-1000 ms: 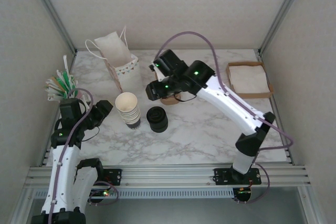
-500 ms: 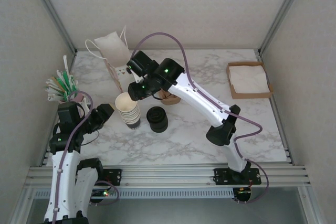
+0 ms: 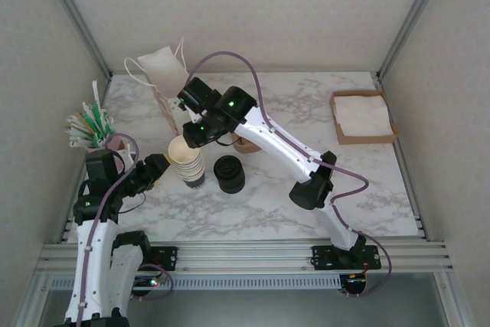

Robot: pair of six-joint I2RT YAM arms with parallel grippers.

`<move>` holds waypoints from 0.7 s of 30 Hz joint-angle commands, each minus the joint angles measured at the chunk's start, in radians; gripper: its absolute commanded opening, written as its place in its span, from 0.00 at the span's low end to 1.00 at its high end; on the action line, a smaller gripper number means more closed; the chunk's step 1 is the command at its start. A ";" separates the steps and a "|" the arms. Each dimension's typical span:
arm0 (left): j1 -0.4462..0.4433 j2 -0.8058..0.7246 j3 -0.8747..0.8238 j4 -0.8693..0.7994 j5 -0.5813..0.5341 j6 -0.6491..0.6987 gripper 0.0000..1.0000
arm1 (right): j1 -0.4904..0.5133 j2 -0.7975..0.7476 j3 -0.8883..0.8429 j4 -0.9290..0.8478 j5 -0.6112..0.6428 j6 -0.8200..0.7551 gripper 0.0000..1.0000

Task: Pack the takeout coffee

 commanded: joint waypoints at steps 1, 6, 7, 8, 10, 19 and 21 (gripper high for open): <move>0.011 0.000 -0.012 0.000 0.029 0.030 0.52 | 0.005 0.019 0.033 -0.025 -0.020 -0.003 0.27; 0.012 0.007 -0.018 0.001 0.029 0.042 0.49 | 0.005 0.025 0.034 -0.024 -0.024 0.001 0.24; 0.012 0.007 -0.020 0.000 0.029 0.044 0.48 | 0.006 0.026 0.034 -0.023 -0.024 -0.001 0.23; 0.012 0.009 -0.022 0.000 0.029 0.046 0.46 | 0.006 0.027 0.034 -0.025 -0.025 0.001 0.23; 0.012 0.011 -0.023 0.000 0.030 0.049 0.44 | 0.006 0.028 0.034 -0.025 -0.026 0.000 0.20; 0.012 0.018 -0.026 0.003 0.028 0.059 0.39 | 0.005 0.029 0.037 -0.025 -0.021 0.003 0.11; 0.012 0.018 -0.026 0.002 0.028 0.062 0.39 | 0.006 0.026 0.039 -0.025 -0.020 0.004 0.08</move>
